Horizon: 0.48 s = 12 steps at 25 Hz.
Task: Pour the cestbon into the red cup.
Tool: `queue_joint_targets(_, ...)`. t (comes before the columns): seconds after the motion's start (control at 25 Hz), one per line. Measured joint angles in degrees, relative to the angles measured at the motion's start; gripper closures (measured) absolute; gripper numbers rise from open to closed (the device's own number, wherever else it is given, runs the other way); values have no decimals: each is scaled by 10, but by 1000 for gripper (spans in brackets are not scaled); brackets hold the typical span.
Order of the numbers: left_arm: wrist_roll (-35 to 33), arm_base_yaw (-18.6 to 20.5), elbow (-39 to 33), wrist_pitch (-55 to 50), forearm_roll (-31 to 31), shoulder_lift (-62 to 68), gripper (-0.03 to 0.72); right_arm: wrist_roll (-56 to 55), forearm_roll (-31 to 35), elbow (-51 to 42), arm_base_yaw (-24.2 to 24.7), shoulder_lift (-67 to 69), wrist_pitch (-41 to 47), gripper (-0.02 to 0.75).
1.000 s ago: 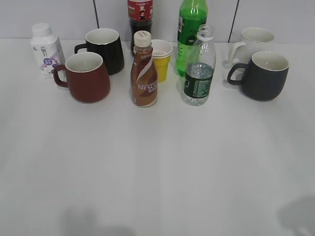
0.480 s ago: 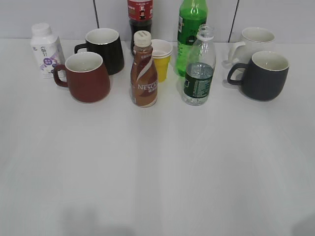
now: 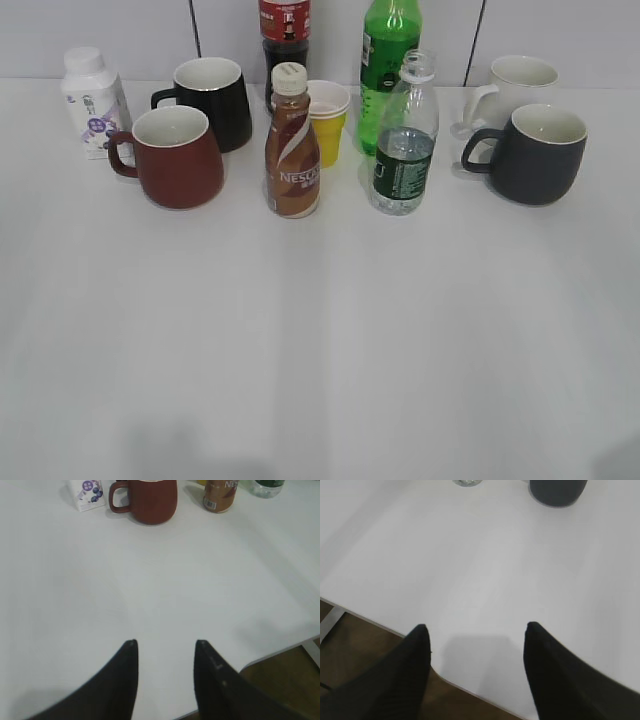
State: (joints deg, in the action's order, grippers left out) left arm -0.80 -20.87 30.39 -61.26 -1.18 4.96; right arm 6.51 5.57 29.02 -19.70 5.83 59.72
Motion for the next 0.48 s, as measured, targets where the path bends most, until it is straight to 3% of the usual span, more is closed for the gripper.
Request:
queue_joint_targets(0.28,0,4,0,0,1,0,417,0,0,0,9,-8,0,292)
queue_joint_targets(0.48,0,83,0,0,1,0,447,0,0,0,83,-12,-1,292)
